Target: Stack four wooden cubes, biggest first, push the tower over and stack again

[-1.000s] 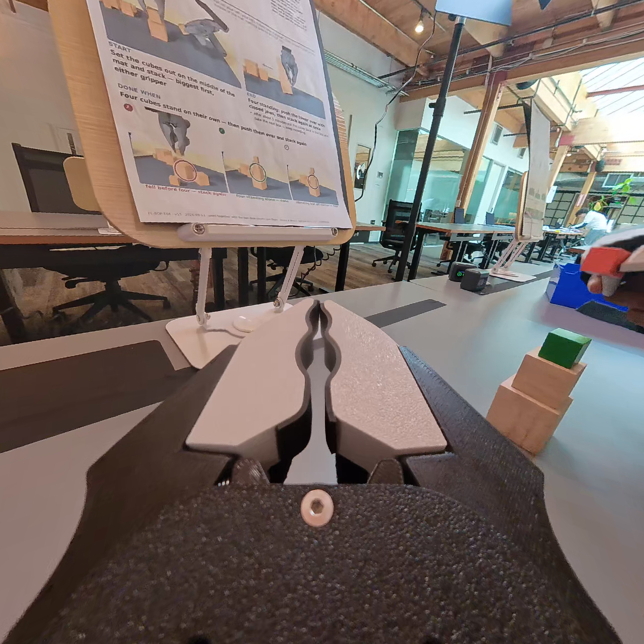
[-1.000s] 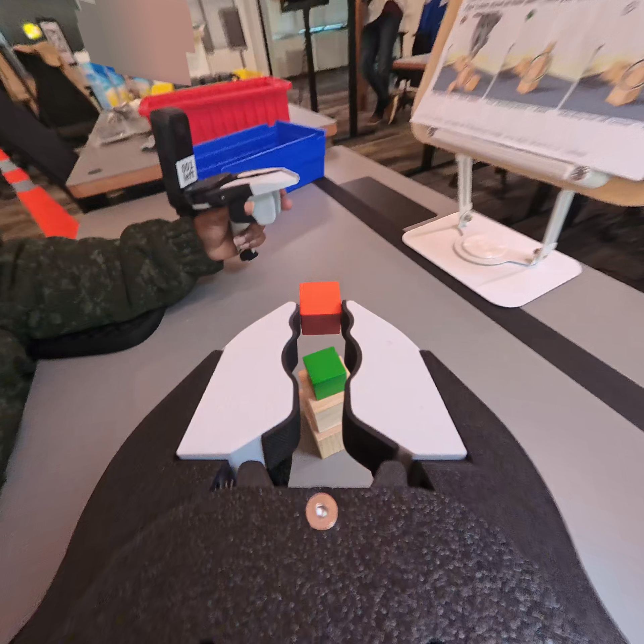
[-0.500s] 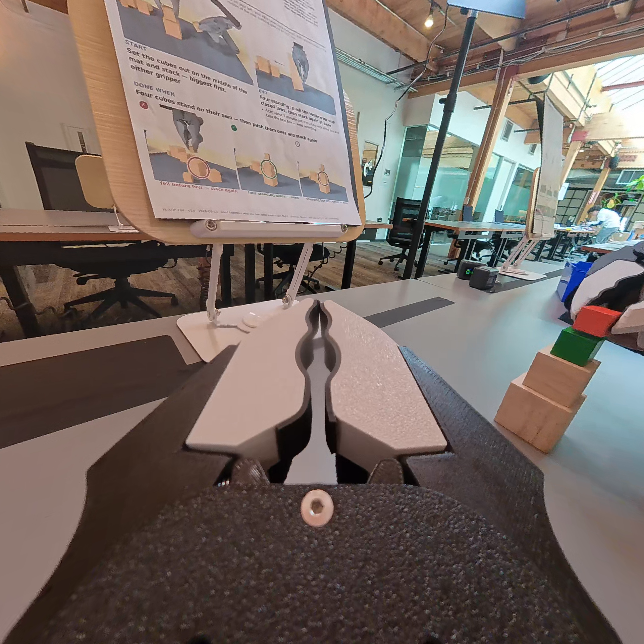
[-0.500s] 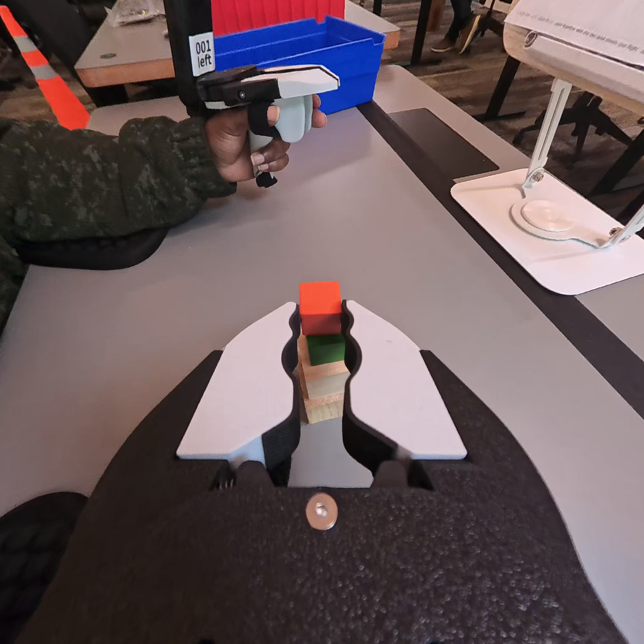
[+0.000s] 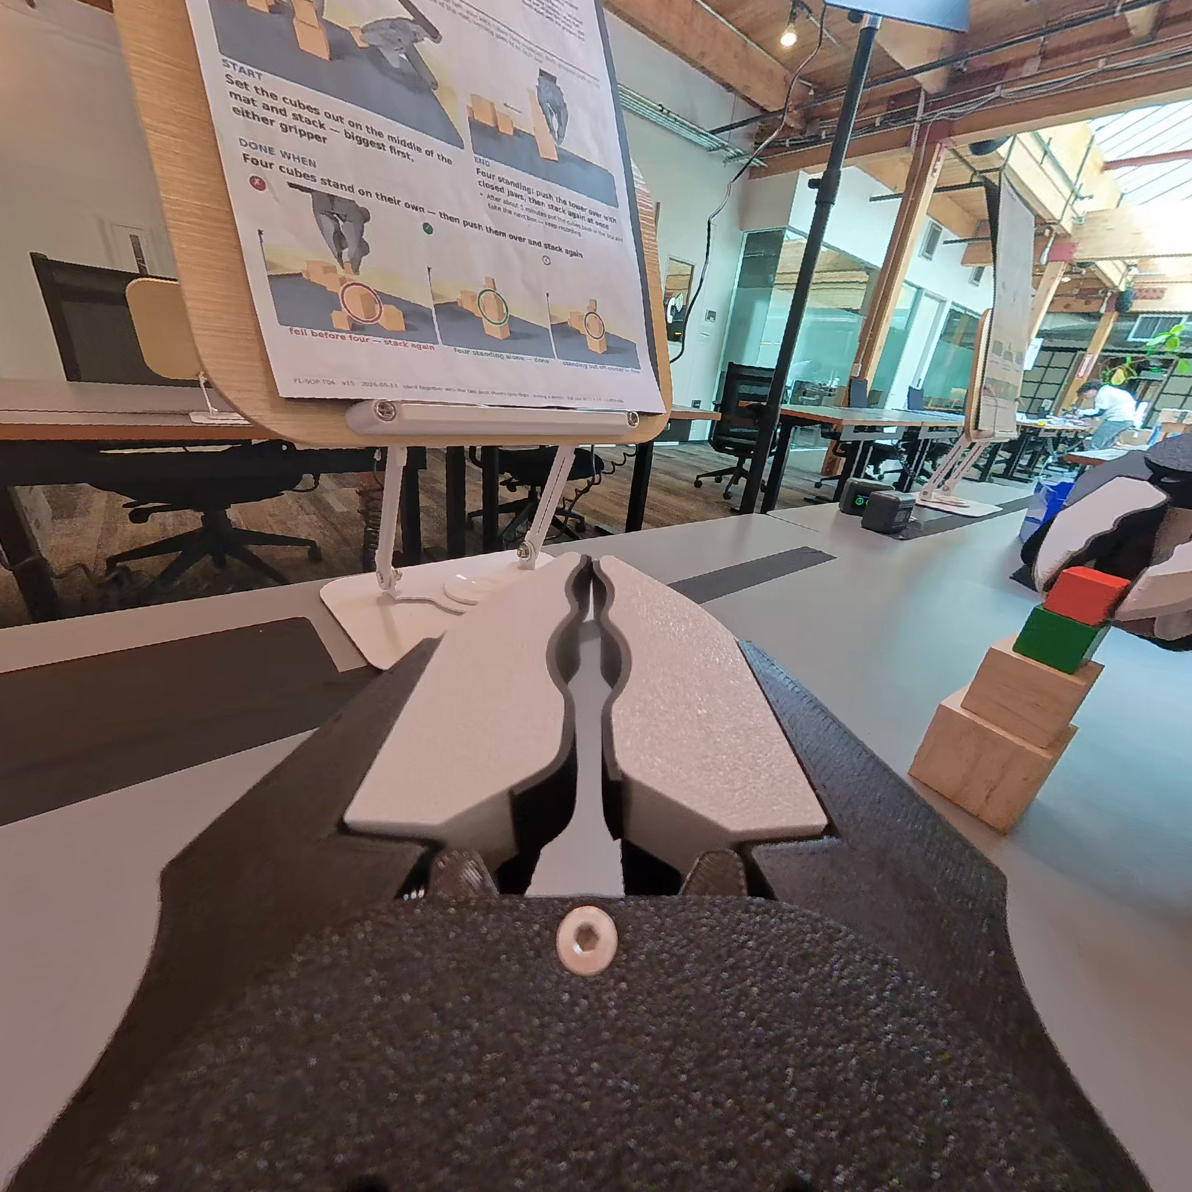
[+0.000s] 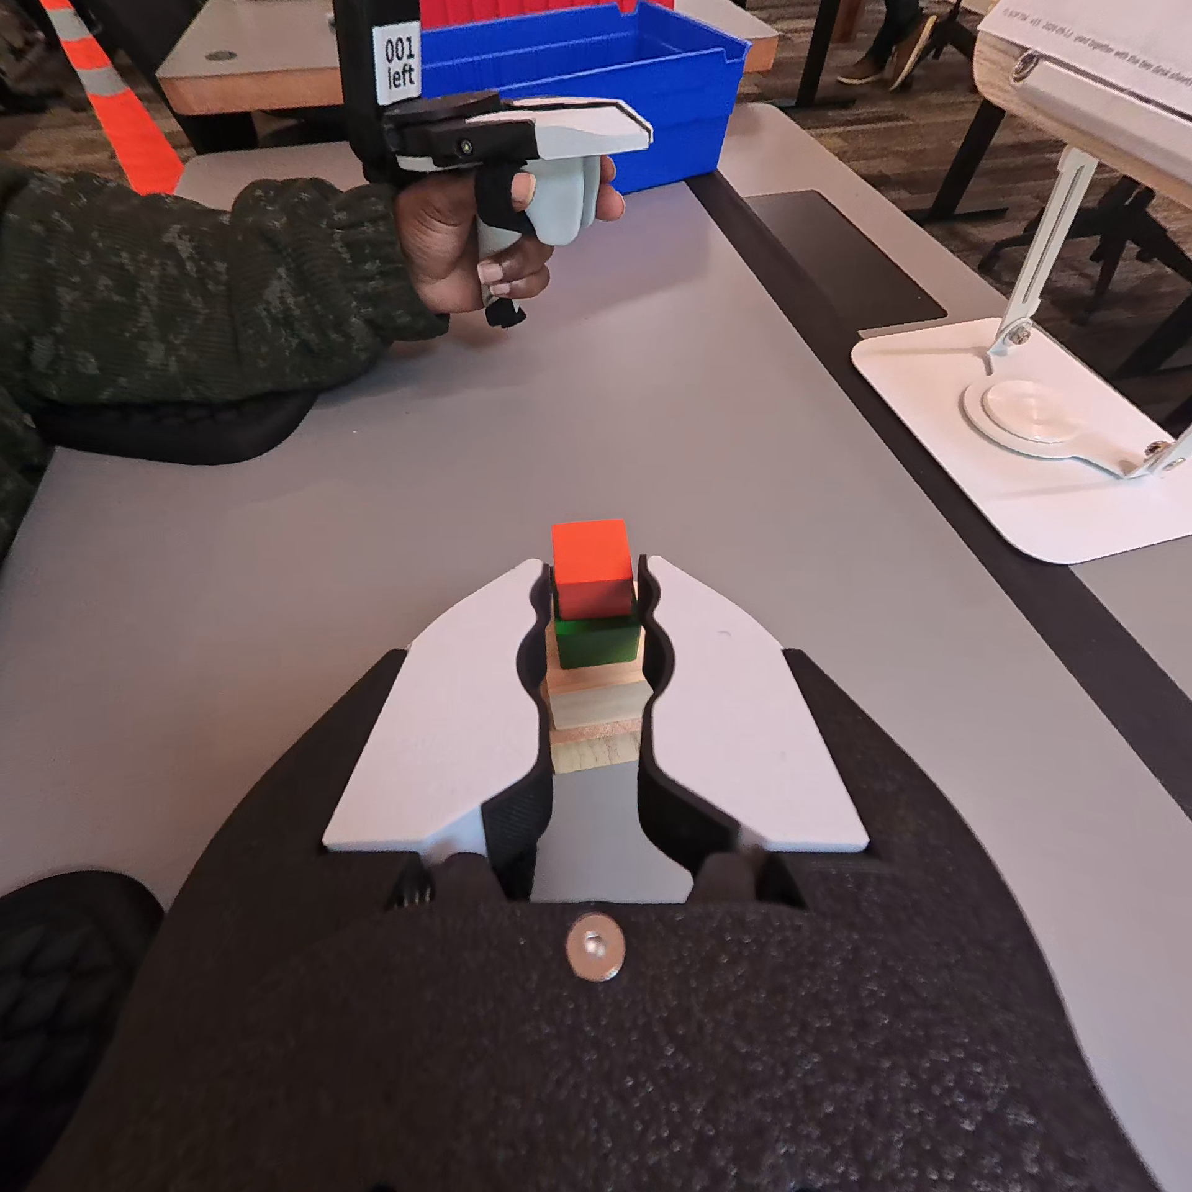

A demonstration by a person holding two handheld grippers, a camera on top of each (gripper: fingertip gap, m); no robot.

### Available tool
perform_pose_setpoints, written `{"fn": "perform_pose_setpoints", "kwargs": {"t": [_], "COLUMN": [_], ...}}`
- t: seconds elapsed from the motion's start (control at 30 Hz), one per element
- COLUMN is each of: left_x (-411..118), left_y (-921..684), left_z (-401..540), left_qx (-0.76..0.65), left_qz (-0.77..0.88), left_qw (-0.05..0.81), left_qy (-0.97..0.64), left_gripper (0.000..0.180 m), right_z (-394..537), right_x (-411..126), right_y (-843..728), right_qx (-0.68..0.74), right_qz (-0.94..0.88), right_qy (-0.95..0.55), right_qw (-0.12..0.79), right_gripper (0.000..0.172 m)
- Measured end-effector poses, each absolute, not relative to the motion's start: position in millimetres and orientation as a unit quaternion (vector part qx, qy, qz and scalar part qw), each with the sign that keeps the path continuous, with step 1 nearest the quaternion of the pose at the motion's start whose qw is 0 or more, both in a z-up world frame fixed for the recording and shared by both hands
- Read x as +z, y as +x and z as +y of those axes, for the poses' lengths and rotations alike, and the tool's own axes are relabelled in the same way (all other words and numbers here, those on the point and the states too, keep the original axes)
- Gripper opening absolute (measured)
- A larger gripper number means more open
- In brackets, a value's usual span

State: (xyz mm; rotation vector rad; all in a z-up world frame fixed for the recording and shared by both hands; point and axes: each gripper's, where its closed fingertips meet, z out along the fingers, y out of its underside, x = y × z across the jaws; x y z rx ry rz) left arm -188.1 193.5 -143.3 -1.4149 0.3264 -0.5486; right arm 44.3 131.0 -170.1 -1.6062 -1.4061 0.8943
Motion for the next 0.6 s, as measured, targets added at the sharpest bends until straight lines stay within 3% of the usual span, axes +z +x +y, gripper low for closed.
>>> {"fn": "perform_pose_setpoints", "kwargs": {"t": [0.6], "left_x": [-139.0], "left_y": [-185.6], "left_z": [190.1], "left_qx": [-0.259], "left_qz": [0.153], "left_qw": [0.719], "left_qy": [-0.626], "left_gripper": [0.0], "right_z": [130.3], "right_x": [-167.5], "right_y": [48.3], "right_qx": [0.363], "right_qz": [-0.553], "right_qy": [-0.629], "right_qw": [0.408], "right_gripper": [0.022]}}
